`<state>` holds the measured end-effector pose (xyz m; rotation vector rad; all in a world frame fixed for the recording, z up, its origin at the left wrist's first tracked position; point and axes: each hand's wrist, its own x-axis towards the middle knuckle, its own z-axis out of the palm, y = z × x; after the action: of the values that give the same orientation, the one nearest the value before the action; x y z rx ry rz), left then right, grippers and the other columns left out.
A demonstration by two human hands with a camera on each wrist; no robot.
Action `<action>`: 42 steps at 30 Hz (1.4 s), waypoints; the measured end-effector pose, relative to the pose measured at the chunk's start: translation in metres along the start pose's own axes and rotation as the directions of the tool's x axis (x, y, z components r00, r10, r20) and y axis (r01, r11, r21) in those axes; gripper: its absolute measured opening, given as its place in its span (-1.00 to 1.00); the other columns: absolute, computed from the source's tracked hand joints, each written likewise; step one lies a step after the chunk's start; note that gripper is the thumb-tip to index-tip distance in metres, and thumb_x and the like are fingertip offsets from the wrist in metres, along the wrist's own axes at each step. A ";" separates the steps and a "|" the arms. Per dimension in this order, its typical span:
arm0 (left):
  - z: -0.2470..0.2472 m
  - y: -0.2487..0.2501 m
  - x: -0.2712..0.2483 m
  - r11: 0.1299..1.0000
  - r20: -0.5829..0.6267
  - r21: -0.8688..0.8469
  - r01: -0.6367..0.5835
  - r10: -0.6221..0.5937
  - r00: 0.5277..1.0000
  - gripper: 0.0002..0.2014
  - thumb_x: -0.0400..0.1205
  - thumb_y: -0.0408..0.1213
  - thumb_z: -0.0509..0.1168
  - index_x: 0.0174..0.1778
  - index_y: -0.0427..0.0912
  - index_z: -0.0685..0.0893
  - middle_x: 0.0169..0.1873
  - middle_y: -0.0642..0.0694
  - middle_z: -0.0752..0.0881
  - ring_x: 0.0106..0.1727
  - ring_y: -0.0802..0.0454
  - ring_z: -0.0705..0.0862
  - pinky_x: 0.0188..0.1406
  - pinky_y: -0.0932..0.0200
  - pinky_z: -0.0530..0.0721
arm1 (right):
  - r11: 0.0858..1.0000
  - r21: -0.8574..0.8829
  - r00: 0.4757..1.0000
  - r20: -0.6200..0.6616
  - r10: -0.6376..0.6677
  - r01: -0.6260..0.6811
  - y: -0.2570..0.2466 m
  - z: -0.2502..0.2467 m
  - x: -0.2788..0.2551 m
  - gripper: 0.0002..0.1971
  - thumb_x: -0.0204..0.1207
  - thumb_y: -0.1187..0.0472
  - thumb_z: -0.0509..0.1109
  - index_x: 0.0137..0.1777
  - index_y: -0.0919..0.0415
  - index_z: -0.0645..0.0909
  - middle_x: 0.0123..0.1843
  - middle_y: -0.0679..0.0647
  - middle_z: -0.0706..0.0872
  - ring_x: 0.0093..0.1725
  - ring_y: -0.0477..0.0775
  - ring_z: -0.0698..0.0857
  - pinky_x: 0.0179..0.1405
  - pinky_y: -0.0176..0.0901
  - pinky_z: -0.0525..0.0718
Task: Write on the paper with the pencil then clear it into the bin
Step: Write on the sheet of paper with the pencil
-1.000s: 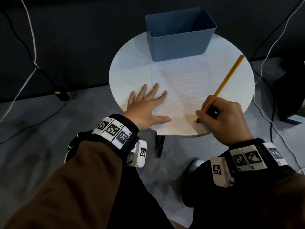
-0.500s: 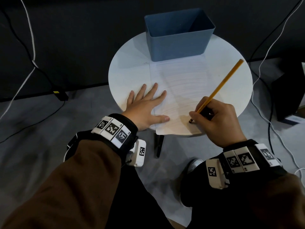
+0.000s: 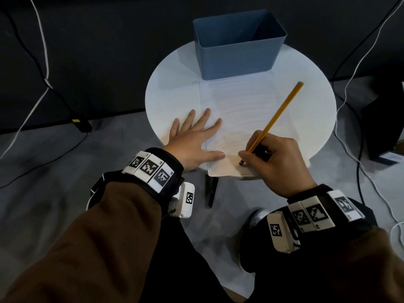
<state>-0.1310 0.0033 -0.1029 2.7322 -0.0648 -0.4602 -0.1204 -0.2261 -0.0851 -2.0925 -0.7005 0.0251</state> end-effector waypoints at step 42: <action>-0.007 -0.002 -0.005 0.997 0.027 -0.074 -0.032 0.034 0.999 -0.20 0.65 0.22 0.28 0.71 0.40 -0.05 0.71 0.26 -0.32 0.69 0.09 -0.47 0.65 -0.13 -0.46 | 0.995 -0.042 0.995 0.054 -0.090 0.092 -0.011 0.024 0.001 -0.81 0.59 0.13 0.54 -0.21 0.11 0.63 -0.44 -0.26 0.59 -0.40 -0.01 0.64 -0.39 -0.45 0.45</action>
<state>-0.1338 0.0079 -0.0954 2.6483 -0.0982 -0.4825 -0.1311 -0.2024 -0.0901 -2.1066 -0.8341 0.0130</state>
